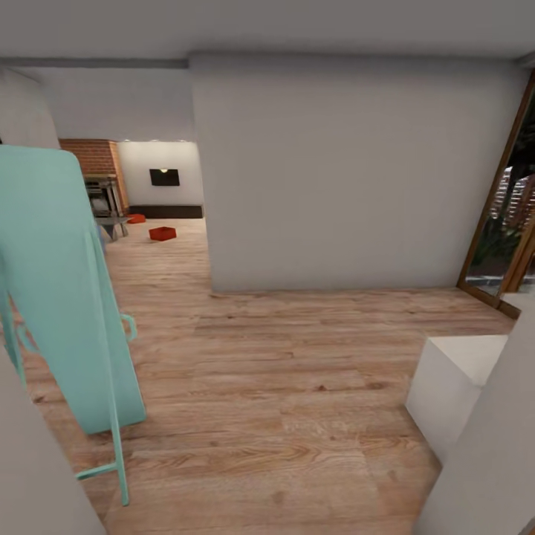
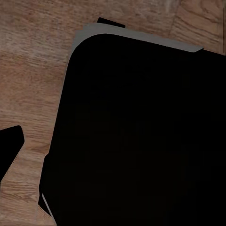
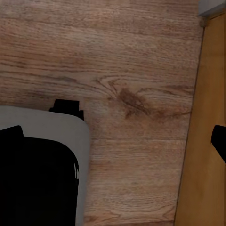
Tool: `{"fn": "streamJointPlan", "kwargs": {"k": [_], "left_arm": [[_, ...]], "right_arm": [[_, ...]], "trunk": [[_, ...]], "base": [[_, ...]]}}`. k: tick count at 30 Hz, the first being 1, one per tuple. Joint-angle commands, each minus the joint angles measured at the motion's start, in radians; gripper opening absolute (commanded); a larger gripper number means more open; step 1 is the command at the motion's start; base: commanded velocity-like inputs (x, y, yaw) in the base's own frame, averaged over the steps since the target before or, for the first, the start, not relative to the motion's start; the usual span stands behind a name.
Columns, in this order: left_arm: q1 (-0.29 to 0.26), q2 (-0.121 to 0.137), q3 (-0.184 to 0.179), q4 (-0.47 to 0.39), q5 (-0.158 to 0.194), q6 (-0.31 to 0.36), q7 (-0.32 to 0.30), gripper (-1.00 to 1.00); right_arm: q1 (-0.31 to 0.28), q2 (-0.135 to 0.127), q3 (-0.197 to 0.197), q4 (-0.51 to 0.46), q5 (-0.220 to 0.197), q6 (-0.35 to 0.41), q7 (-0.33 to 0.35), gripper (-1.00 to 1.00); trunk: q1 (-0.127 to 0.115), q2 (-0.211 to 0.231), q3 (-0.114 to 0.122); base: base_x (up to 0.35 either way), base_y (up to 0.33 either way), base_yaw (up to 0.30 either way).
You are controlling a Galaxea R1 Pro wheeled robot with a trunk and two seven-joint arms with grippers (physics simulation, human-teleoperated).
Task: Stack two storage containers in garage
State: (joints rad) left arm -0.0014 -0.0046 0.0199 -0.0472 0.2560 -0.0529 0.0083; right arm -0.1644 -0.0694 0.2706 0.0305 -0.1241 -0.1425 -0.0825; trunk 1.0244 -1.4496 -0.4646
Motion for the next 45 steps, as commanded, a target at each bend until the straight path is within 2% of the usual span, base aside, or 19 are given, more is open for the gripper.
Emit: {"fn": "streamJointPlan", "kwargs": {"k": [1,45], "left_arm": [[0.0,0.0,0.002,0.0,0.003,-0.002,0.001,1.0],[0.0,0.001,0.004,0.0,0.012,-0.001,0.001,1.0]], "right_arm": [[-0.001,0.0,0.009,0.003,-0.01,-0.006,0.0,1.0],[-0.001,0.0,0.008,0.003,-0.011,-0.007,-0.012,1.0]], "trunk": [[0.001,0.0,-0.001],[0.001,0.0,-0.001]], "base": [[0.323,0.0,0.0],[0.324,0.0,0.0]]}}
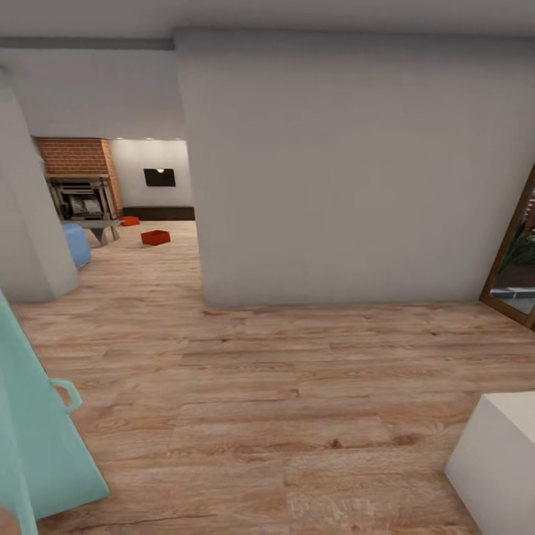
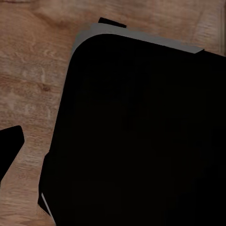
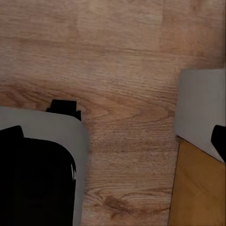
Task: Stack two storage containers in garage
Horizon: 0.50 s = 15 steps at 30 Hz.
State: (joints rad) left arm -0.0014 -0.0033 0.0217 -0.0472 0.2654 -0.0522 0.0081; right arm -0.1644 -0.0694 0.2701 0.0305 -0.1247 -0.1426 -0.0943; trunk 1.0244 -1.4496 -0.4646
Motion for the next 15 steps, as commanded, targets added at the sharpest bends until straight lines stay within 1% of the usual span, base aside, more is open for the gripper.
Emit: {"fn": "streamJointPlan", "kwargs": {"k": [1,15], "left_arm": [[0.0,-0.001,0.002,0.0,0.001,-0.001,0.001,1.0],[0.0,-0.001,0.003,0.0,-0.004,-0.002,0.001,1.0]], "right_arm": [[-0.001,0.0,0.009,0.003,-0.01,-0.006,-0.001,1.0],[-0.001,0.0,0.009,0.003,-0.01,-0.006,-0.002,1.0]], "trunk": [[0.001,0.0,-0.001],[0.001,0.0,-0.001]], "base": [[0.325,0.0,0.0],[0.324,0.0,0.0]]}}
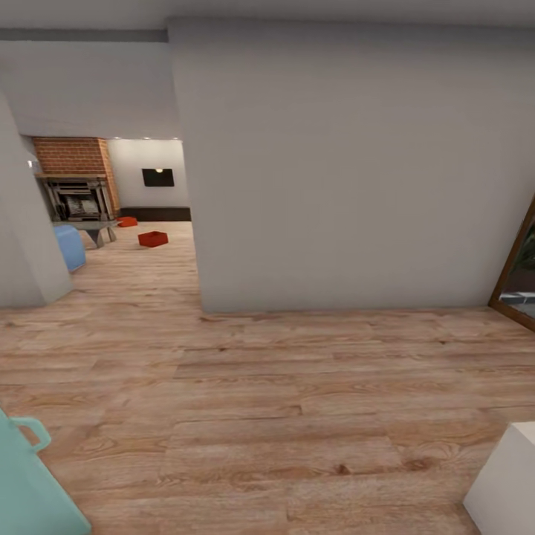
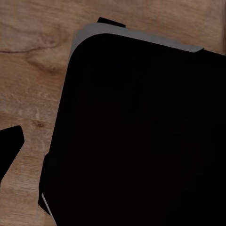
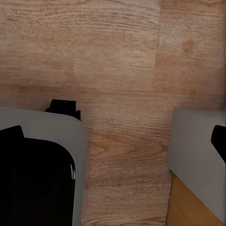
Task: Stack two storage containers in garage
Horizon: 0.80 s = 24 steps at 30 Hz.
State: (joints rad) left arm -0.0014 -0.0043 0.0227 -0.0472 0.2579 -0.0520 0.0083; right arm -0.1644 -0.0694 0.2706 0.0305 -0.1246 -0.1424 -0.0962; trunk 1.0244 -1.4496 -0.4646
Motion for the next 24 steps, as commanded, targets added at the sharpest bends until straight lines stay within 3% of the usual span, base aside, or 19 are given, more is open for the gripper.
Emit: {"fn": "streamJointPlan", "kwargs": {"k": [1,24], "left_arm": [[0.0,0.0,0.002,0.0,0.003,-0.002,0.001,1.0],[0.0,0.0,0.002,0.0,0.003,-0.004,0.001,1.0]], "right_arm": [[-0.001,0.0,0.009,0.003,-0.01,-0.006,0.0,1.0],[-0.001,0.002,0.009,0.003,-0.009,-0.007,0.003,1.0]], "trunk": [[0.001,0.0,-0.001],[0.001,0.0,-0.001]], "base": [[0.324,0.0,0.0],[0.324,0.0,0.022]]}}
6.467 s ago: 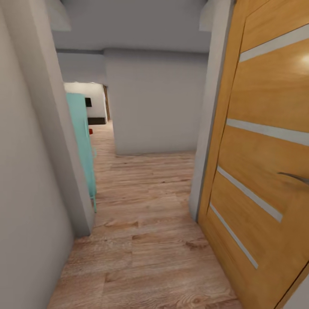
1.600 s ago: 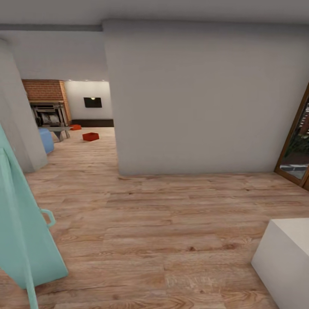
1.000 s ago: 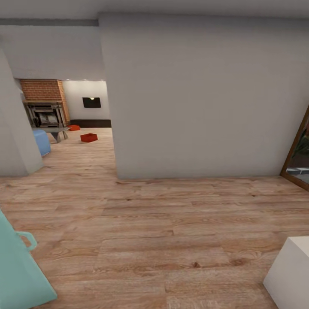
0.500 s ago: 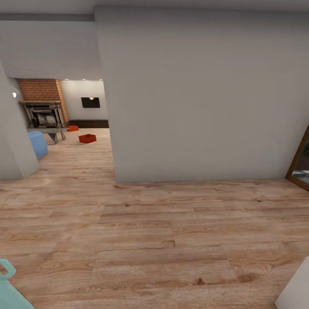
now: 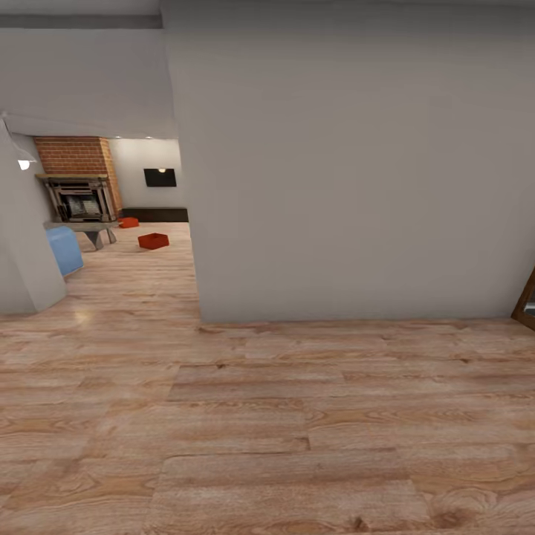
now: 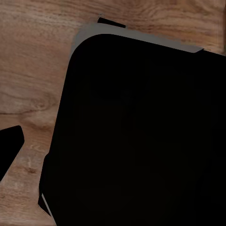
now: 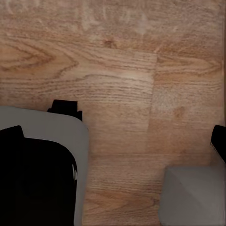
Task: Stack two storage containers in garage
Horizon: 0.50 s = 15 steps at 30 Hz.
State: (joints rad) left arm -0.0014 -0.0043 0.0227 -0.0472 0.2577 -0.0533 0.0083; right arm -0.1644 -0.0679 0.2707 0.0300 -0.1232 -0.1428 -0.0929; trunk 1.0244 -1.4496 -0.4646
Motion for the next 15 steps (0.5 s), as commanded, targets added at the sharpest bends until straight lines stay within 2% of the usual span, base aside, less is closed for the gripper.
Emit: {"fn": "streamJointPlan", "kwargs": {"k": [1,15], "left_arm": [[0.0,0.0,0.002,0.0,0.003,-0.002,0.001,1.0],[0.0,0.0,0.002,0.0,0.006,-0.004,0.001,1.0]], "right_arm": [[-0.001,0.0,0.009,0.003,-0.01,-0.006,0.0,1.0],[-0.001,-0.001,0.007,0.002,-0.016,-0.005,0.009,1.0]], "trunk": [[0.001,0.0,-0.001],[0.001,0.0,-0.002]], "base": [[0.324,0.0,0.206],[0.324,0.0,0.267]]}}
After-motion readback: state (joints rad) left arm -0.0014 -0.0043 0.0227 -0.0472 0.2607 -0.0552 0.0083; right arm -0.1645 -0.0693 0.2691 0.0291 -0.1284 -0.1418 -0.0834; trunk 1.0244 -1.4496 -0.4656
